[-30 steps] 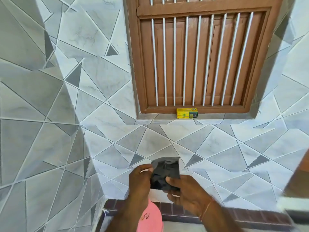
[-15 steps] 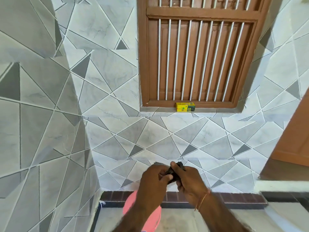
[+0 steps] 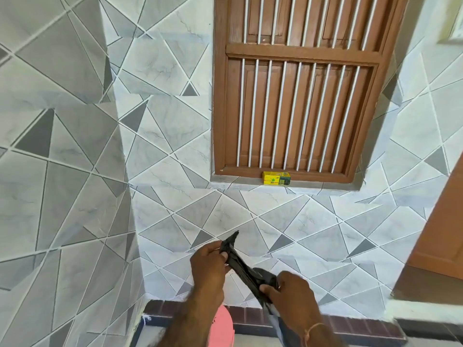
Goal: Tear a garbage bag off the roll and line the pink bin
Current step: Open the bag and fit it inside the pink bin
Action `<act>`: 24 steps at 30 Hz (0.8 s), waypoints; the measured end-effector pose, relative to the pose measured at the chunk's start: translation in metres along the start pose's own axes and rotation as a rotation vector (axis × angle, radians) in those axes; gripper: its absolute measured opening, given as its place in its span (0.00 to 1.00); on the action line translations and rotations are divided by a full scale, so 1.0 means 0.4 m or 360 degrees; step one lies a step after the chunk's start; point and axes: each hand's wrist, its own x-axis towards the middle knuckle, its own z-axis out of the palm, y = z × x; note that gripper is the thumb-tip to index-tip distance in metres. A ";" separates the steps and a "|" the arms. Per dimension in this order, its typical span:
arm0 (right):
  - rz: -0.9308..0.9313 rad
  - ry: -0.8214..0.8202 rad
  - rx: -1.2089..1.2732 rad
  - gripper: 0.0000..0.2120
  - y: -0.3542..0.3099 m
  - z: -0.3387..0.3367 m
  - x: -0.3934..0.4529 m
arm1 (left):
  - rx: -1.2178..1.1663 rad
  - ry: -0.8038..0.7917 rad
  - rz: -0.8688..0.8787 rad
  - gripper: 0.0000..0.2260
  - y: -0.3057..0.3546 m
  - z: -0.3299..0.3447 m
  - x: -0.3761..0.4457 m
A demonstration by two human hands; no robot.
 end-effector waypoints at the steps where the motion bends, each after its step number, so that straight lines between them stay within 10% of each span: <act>1: -0.0166 0.0232 -0.0138 0.13 0.000 -0.008 0.002 | 0.0092 -0.0052 0.0044 0.12 -0.002 0.007 -0.009; 4: -0.0510 0.0417 0.0148 0.13 -0.033 -0.041 0.015 | 0.0294 -0.0200 0.0135 0.10 -0.005 0.029 -0.030; 9: -0.0242 -0.0222 0.0930 0.03 -0.070 -0.048 0.043 | 0.0364 -0.0291 0.0228 0.09 -0.020 0.058 -0.051; 17: -0.0003 -0.0116 0.1252 0.09 -0.007 -0.081 0.076 | 0.0777 -0.0353 0.0530 0.09 -0.008 0.035 -0.028; 24: 0.0244 0.0291 0.1477 0.10 0.087 -0.160 0.131 | 0.2304 -0.0276 0.1119 0.13 0.011 -0.039 -0.002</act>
